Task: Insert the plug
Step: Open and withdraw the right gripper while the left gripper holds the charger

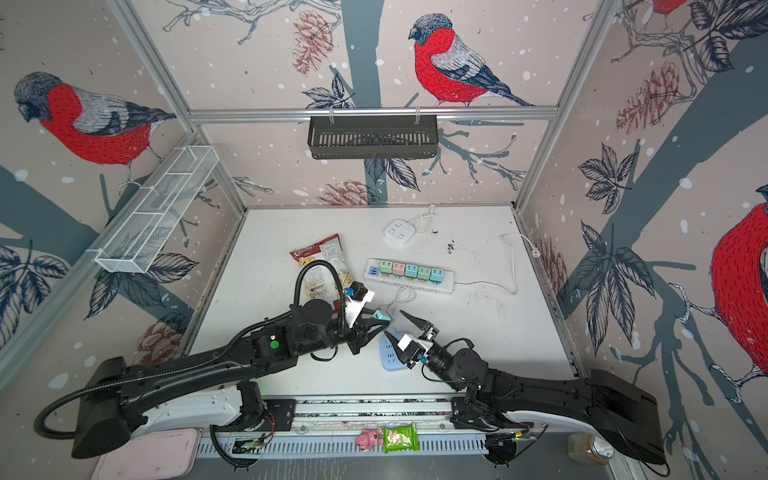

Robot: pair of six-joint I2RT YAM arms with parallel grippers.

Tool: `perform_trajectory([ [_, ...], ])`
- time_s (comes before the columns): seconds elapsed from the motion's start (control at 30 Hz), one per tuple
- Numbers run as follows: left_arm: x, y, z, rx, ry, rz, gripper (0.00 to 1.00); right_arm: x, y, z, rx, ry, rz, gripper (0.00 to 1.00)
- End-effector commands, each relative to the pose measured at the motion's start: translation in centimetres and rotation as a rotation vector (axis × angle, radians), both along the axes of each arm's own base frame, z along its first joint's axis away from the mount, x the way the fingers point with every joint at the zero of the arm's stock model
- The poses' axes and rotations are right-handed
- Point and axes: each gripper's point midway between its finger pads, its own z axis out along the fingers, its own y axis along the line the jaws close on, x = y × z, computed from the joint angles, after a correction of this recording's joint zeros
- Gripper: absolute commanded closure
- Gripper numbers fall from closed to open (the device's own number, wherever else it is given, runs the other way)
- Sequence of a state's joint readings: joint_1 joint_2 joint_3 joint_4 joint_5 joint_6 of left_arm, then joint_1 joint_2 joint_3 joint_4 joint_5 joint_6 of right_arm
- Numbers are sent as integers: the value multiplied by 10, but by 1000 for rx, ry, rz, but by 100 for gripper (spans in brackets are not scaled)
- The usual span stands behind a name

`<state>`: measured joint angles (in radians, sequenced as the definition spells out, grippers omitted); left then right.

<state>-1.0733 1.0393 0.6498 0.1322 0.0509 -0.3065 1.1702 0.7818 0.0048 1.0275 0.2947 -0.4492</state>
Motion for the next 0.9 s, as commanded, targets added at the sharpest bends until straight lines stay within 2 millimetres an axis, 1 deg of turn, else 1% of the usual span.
perform_trajectory([
  [0.0, 14, 18, -4, 34, -65, 63, 100, 8, -18, -9, 54, 42, -41, 33],
  [0.07, 19, 27, -5, 52, -113, 102, 100, 15, -30, -6, 100, 50, -73, 33],
  [0.17, 22, 36, -11, 100, -184, 117, 100, 33, -55, -3, 188, 81, -174, 33],
  [0.23, 17, 35, -15, 125, -224, 68, 100, 50, -80, -1, 262, 119, -288, 33],
  [0.27, 14, 34, -18, 132, -237, 44, 100, 60, -96, -2, 311, 143, -361, 32],
  [0.3, 13, 33, -21, 139, -243, 30, 100, 69, -112, -3, 363, 168, -428, 30],
  [0.33, 12, 32, -24, 145, -247, 23, 100, 75, -124, -3, 404, 189, -471, 27],
  [0.4, 10, 29, -32, 163, -253, -3, 100, 87, -141, -6, 462, 233, -517, 24],
  [0.47, 7, 24, -41, 183, -247, -43, 100, 95, -153, -8, 510, 267, -537, 23],
  [0.53, 3, 17, -50, 202, -231, -93, 100, 100, -160, -9, 534, 290, -540, 23],
  [0.63, -6, 3, -64, 227, -199, -188, 100, 104, -161, -11, 539, 314, -533, 23],
  [0.73, -12, -12, -78, 261, -172, -268, 100, 110, -158, -13, 523, 336, -535, 23],
  [0.87, -17, -29, -98, 350, -138, -323, 100, 122, -146, -19, 464, 391, -526, 25],
])
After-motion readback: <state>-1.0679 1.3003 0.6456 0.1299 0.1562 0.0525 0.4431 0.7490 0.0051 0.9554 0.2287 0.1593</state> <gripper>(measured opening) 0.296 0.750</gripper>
